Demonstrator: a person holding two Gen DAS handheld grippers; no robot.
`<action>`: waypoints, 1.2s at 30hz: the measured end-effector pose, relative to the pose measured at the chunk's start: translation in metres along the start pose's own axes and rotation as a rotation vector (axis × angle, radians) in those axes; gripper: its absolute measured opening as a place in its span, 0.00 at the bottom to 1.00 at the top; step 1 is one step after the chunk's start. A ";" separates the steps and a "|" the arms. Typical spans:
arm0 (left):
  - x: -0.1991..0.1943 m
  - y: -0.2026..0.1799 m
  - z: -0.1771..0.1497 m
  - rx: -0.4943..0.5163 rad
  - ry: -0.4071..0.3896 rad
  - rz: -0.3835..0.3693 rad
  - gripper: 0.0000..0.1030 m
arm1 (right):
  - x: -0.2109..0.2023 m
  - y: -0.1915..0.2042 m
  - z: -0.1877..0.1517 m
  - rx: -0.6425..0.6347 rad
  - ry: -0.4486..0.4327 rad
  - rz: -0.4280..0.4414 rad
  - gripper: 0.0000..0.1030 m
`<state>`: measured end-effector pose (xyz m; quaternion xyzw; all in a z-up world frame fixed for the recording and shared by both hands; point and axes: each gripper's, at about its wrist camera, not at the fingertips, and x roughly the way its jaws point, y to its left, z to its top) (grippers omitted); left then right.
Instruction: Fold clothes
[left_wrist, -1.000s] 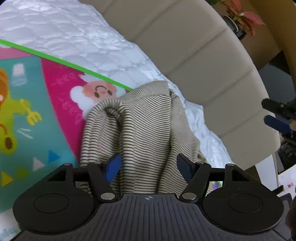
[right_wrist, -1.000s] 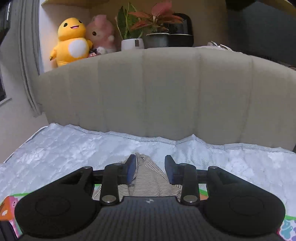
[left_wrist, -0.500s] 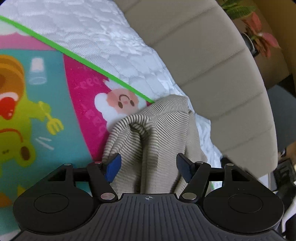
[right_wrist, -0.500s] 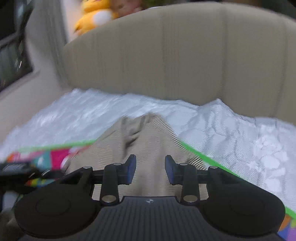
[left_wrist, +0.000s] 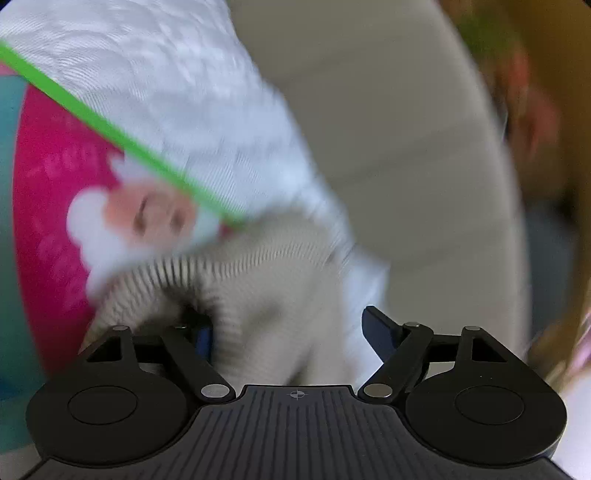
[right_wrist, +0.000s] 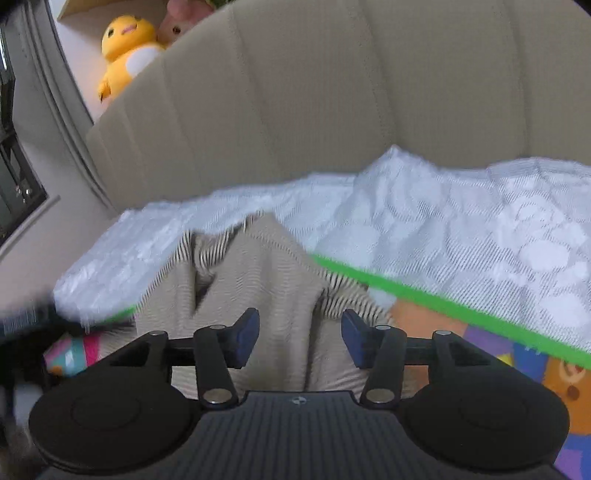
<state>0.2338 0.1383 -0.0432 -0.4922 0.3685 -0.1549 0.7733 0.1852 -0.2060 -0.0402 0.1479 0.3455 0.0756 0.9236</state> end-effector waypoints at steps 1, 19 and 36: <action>-0.011 0.003 0.011 -0.044 -0.046 -0.026 0.78 | 0.005 0.000 -0.004 -0.007 0.021 -0.004 0.48; -0.054 -0.013 0.021 0.463 -0.049 0.435 0.93 | 0.039 0.055 -0.017 -0.201 0.247 -0.064 1.00; 0.057 -0.009 0.057 0.895 -0.067 0.865 0.67 | 0.108 0.072 0.036 -0.596 0.051 -0.275 0.58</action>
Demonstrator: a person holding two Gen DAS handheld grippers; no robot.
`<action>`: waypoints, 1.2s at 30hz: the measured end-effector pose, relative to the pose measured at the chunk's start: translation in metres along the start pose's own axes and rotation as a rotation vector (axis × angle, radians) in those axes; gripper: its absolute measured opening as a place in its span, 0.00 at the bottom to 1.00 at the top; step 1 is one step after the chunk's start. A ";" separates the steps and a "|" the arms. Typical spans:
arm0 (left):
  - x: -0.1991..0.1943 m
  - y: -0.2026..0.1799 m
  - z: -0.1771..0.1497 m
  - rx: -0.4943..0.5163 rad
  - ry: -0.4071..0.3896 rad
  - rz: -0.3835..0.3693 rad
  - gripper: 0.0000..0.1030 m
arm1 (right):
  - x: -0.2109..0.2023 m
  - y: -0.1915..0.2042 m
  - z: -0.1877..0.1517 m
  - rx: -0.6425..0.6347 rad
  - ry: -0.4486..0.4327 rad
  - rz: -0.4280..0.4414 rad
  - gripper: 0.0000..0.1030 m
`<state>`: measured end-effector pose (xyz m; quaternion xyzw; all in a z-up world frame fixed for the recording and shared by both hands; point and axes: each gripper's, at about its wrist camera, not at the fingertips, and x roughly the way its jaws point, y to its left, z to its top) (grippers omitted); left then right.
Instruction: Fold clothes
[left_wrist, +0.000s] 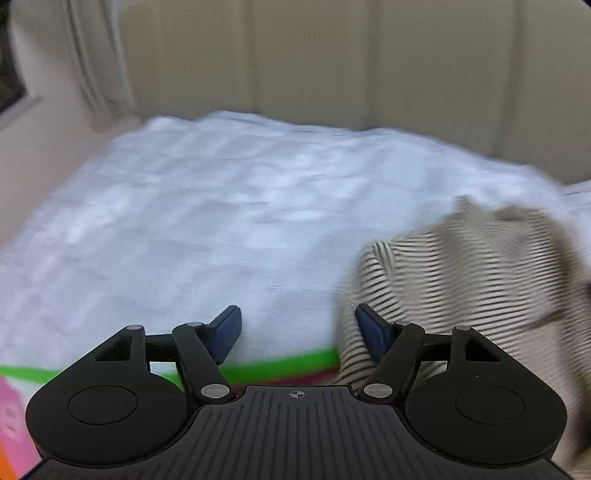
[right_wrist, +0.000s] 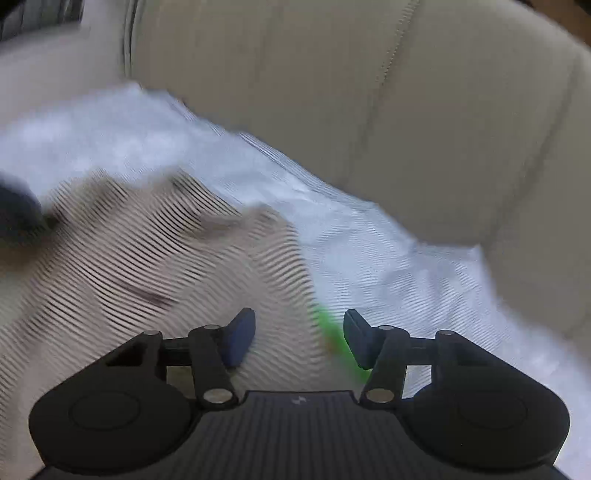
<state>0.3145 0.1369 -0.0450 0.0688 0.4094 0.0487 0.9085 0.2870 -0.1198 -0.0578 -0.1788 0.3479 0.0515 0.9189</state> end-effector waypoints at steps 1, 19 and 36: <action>0.006 0.007 -0.001 0.006 0.006 0.045 0.61 | 0.006 -0.011 -0.005 0.020 0.001 -0.011 0.63; -0.144 0.003 -0.053 0.062 -0.032 -0.210 0.88 | -0.177 0.069 -0.072 -0.150 -0.001 0.585 0.55; -0.174 -0.089 -0.116 0.490 0.026 -0.385 0.95 | -0.185 -0.166 0.016 0.204 -0.255 -0.049 0.04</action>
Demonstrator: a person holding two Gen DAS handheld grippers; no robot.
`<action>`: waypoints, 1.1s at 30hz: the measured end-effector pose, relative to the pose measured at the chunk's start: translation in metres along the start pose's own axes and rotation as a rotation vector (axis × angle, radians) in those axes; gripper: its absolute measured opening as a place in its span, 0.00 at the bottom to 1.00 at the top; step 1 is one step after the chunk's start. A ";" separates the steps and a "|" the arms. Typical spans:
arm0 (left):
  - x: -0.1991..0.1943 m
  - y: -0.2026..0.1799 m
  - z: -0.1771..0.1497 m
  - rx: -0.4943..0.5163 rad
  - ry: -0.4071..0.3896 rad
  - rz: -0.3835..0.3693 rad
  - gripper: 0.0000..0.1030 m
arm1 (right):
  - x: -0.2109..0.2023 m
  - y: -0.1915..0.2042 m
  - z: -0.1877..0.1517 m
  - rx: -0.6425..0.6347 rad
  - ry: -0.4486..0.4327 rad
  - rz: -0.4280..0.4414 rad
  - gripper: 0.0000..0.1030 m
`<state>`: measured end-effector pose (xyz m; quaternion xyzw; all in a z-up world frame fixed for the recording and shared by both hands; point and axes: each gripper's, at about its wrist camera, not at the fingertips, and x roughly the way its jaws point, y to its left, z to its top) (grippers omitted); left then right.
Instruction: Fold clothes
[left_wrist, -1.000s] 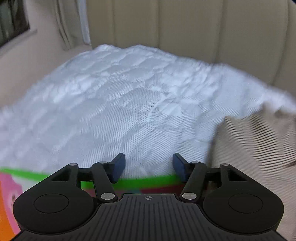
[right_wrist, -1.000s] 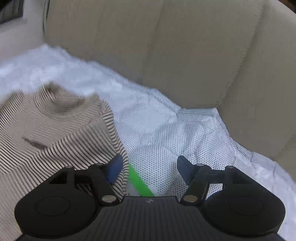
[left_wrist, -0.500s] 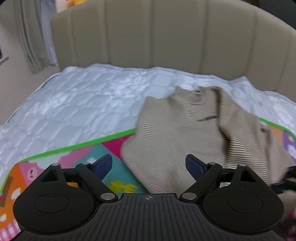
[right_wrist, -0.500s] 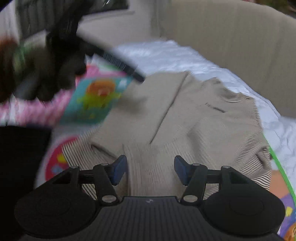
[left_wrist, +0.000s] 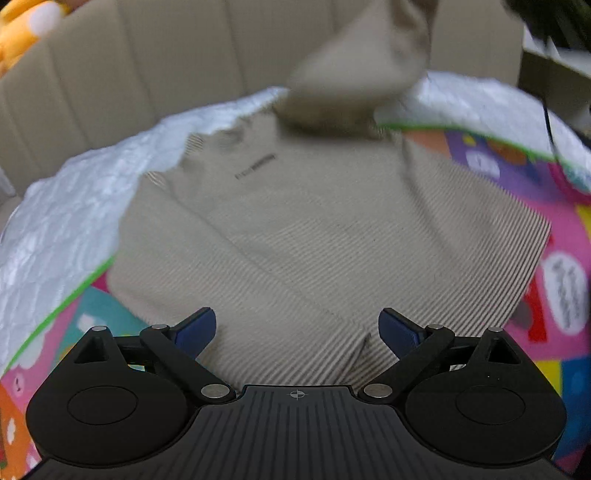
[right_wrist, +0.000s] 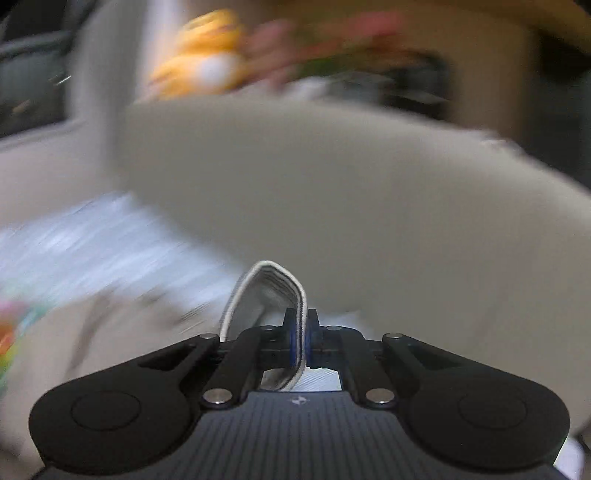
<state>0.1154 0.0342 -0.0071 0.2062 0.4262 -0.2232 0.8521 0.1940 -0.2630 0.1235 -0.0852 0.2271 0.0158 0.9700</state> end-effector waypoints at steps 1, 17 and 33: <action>0.003 -0.003 -0.002 0.016 0.007 0.007 0.95 | 0.007 -0.018 0.004 0.007 -0.004 -0.057 0.04; 0.006 0.022 -0.014 0.039 0.014 0.134 0.09 | 0.065 -0.065 -0.076 0.212 0.157 -0.156 0.57; -0.056 0.302 -0.035 -0.659 -0.095 0.524 0.18 | 0.055 0.033 -0.081 0.177 0.226 0.086 0.77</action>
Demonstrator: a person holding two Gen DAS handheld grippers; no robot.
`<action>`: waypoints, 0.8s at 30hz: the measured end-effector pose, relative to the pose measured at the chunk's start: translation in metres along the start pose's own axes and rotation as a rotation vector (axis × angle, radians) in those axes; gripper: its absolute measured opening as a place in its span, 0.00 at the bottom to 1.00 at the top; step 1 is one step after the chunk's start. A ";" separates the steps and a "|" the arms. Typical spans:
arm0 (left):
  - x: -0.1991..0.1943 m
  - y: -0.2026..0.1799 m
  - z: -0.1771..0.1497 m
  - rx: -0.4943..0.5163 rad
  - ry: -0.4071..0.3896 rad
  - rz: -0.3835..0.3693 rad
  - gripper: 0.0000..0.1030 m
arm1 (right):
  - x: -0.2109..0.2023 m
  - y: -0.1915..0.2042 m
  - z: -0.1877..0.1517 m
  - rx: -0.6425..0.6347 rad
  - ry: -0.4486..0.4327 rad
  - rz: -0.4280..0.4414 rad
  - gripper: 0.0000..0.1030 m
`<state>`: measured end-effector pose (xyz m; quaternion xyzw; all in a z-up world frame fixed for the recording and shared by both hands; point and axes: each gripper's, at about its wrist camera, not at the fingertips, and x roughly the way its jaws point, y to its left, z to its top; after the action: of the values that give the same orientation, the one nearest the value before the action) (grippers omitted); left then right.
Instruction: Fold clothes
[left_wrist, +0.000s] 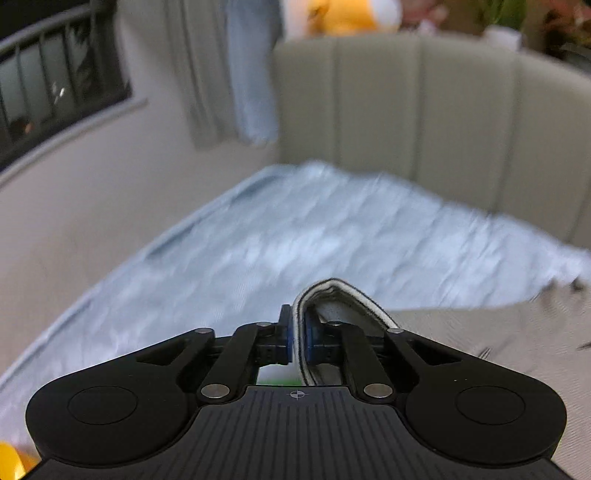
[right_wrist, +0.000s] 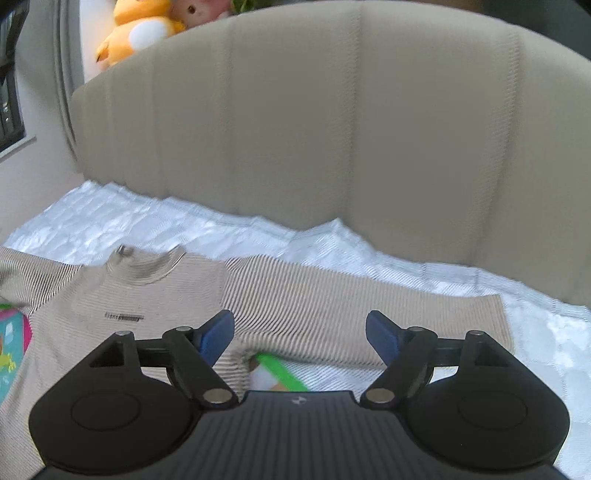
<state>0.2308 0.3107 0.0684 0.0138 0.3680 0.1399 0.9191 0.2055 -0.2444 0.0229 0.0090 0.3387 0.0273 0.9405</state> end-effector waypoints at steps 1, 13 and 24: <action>0.008 0.003 -0.007 -0.012 0.027 0.018 0.23 | 0.002 0.002 -0.002 -0.006 0.012 0.005 0.77; -0.068 -0.041 -0.083 0.132 0.108 -0.129 0.83 | -0.051 0.020 -0.064 -0.317 0.254 0.196 0.78; -0.166 -0.176 -0.177 0.611 0.167 -0.462 0.93 | -0.092 0.049 -0.122 -0.624 0.280 0.134 0.78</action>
<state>0.0394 0.0832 0.0282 0.1924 0.4596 -0.1861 0.8468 0.0545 -0.2008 -0.0107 -0.2608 0.4382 0.1922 0.8385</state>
